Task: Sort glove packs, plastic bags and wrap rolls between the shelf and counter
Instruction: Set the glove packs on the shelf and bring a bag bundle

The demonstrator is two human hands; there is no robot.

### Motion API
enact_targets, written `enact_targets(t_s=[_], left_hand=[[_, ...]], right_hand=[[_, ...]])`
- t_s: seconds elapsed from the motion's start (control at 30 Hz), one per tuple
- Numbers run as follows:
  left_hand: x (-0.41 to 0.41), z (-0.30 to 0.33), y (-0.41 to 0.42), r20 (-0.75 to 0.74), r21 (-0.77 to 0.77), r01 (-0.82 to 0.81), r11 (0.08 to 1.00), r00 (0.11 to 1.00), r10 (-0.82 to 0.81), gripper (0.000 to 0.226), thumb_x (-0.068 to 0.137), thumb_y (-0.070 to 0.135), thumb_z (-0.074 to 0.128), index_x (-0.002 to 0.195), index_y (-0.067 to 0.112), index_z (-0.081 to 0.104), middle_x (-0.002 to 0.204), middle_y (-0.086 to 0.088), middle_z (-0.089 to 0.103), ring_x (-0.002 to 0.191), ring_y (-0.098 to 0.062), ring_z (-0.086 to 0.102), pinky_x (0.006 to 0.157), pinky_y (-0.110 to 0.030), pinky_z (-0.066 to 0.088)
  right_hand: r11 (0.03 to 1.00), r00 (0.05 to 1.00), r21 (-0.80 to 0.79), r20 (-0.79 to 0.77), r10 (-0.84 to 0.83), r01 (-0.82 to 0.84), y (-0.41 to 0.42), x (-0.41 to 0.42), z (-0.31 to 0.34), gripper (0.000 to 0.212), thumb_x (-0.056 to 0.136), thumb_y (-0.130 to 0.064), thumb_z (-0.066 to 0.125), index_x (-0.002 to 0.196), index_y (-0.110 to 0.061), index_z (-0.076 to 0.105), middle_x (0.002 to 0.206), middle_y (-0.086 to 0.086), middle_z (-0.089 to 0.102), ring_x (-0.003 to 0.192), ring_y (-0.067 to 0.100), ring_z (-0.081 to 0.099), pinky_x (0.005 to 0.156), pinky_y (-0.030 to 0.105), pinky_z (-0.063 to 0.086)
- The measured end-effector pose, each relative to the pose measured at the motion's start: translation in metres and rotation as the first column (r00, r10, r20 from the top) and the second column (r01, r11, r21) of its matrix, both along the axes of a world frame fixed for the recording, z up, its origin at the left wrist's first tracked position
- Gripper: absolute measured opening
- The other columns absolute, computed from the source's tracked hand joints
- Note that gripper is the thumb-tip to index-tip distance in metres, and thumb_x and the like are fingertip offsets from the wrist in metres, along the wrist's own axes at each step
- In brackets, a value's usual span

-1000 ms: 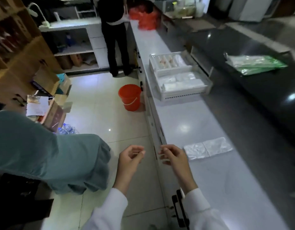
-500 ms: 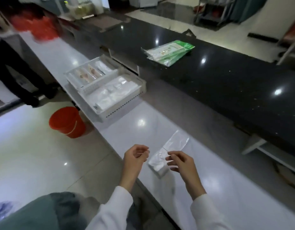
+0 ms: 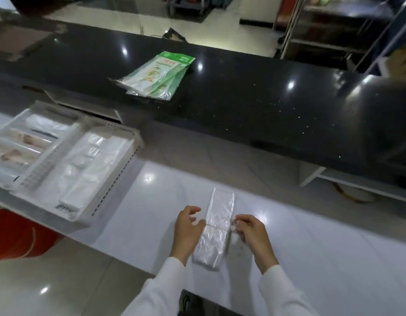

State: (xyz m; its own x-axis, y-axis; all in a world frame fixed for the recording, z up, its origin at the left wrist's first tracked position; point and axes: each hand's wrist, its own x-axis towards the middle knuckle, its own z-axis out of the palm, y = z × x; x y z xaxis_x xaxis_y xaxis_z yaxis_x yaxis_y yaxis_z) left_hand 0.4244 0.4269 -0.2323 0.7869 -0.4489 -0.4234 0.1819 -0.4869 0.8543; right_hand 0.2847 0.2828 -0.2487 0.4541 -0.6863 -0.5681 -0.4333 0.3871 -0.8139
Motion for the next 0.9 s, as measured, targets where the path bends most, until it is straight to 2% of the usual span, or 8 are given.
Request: enact_targets(t_s=[0.1, 0.23, 0.4, 0.5, 0.6, 0.7, 0.83, 0.9], left_hand=[[0.006, -0.011, -0.008, -0.073, 0.030, 0.075, 0.997, 0.995, -0.072, 0.035, 0.092, 0.009, 0.071, 0.122, 0.022, 0.059, 0.121, 0.004, 0.062, 0.110, -0.016, 0.064, 0.090, -0.028, 0.054], [0.009, -0.021, -0.011, -0.127, 0.050, 0.137, 0.989, 0.983, -0.130, 0.039, 0.089, 0.005, 0.071, 0.121, 0.022, 0.058, 0.109, -0.001, 0.067, 0.096, -0.013, 0.069, 0.077, -0.020, 0.052], [0.012, -0.028, -0.014, -0.145, 0.046, 0.073, 0.996, 0.987, -0.066, 0.043, 0.083, 0.007, 0.079, 0.116, 0.026, 0.059, 0.100, -0.001, 0.071, 0.087, -0.013, 0.071, 0.064, -0.015, 0.051], [0.012, -0.030, -0.014, -0.203, 0.007, 0.060, 0.998, 0.977, -0.057, 0.041, 0.081, 0.003, 0.082, 0.114, 0.018, 0.063, 0.103, -0.006, 0.074, 0.091, -0.021, 0.074, 0.077, -0.032, 0.061], [0.013, -0.027, -0.016, -0.270, -0.049, 0.060, 0.997, 0.960, -0.071, 0.039, 0.077, -0.004, 0.083, 0.109, 0.010, 0.066, 0.102, -0.013, 0.077, 0.092, -0.029, 0.076, 0.086, -0.045, 0.063], [0.007, -0.019, -0.021, -0.294, -0.126, 0.059, 0.990, 0.951, -0.094, 0.036, 0.075, -0.005, 0.086, 0.104, 0.009, 0.069, 0.096, -0.014, 0.079, 0.085, -0.027, 0.078, 0.077, -0.037, 0.064], [-0.016, -0.007, -0.036, -0.295, -0.226, 0.123, 0.966, 0.937, -0.189, 0.037, 0.075, 0.000, 0.089, 0.104, 0.014, 0.071, 0.095, -0.011, 0.079, 0.085, -0.025, 0.078, 0.075, -0.030, 0.062], [-0.032, -0.003, -0.044, -0.302, -0.259, 0.178, 0.949, 0.919, -0.255, 0.037, 0.075, 0.003, 0.090, 0.104, 0.017, 0.071, 0.097, -0.008, 0.079, 0.085, -0.022, 0.078, 0.076, -0.029, 0.062]], right_hand=[[0.998, 0.999, 0.040, -0.022, -0.039, 0.040, 0.005, 0.003, -0.005, 0.013, 0.099, -0.016, 0.064, 0.107, -0.024, 0.071, 0.107, 0.000, 0.078, 0.092, 0.018, 0.075, 0.072, 0.027, 0.052], [0.989, 0.994, 0.097, -0.027, -0.107, 0.109, 0.013, 0.009, -0.008, 0.013, 0.098, -0.021, 0.067, 0.111, -0.022, 0.068, 0.105, 0.002, 0.078, 0.093, 0.019, 0.077, 0.076, 0.032, 0.058], [0.964, 0.983, 0.200, 0.012, -0.183, 0.177, 0.020, 0.013, -0.004, 0.016, 0.089, -0.003, 0.073, 0.105, -0.007, 0.076, 0.081, 0.012, 0.076, 0.065, 0.020, 0.065, 0.065, 0.032, 0.056], [0.968, 0.984, 0.188, 0.035, -0.176, 0.166, 0.024, 0.011, -0.001, 0.011, 0.090, -0.001, 0.072, 0.098, -0.004, 0.080, 0.079, 0.013, 0.075, 0.065, 0.021, 0.061, 0.064, 0.031, 0.052], [0.976, 0.980, 0.122, 0.056, -0.189, 0.181, 0.026, 0.008, 0.006, 0.012, 0.091, -0.001, 0.073, 0.099, -0.007, 0.079, 0.085, 0.010, 0.081, 0.064, 0.015, 0.072, 0.060, 0.023, 0.055], [0.973, 0.972, 0.089, 0.079, -0.222, 0.215, 0.026, -0.003, 0.013, 0.014, 0.092, -0.005, 0.075, 0.105, -0.010, 0.078, 0.091, 0.006, 0.082, 0.075, 0.017, 0.079, 0.061, 0.022, 0.058], [0.949, 0.944, 0.080, 0.110, -0.312, 0.304, 0.021, -0.037, 0.022, 0.018, 0.093, -0.013, 0.077, 0.110, -0.012, 0.077, 0.100, 0.007, 0.082, 0.091, 0.026, 0.080, 0.078, 0.033, 0.063], [0.928, 0.921, 0.077, 0.121, -0.371, 0.364, 0.021, -0.059, 0.027, 0.021, 0.092, -0.019, 0.078, 0.113, -0.015, 0.077, 0.103, 0.005, 0.082, 0.093, 0.024, 0.080, 0.075, 0.030, 0.063]])
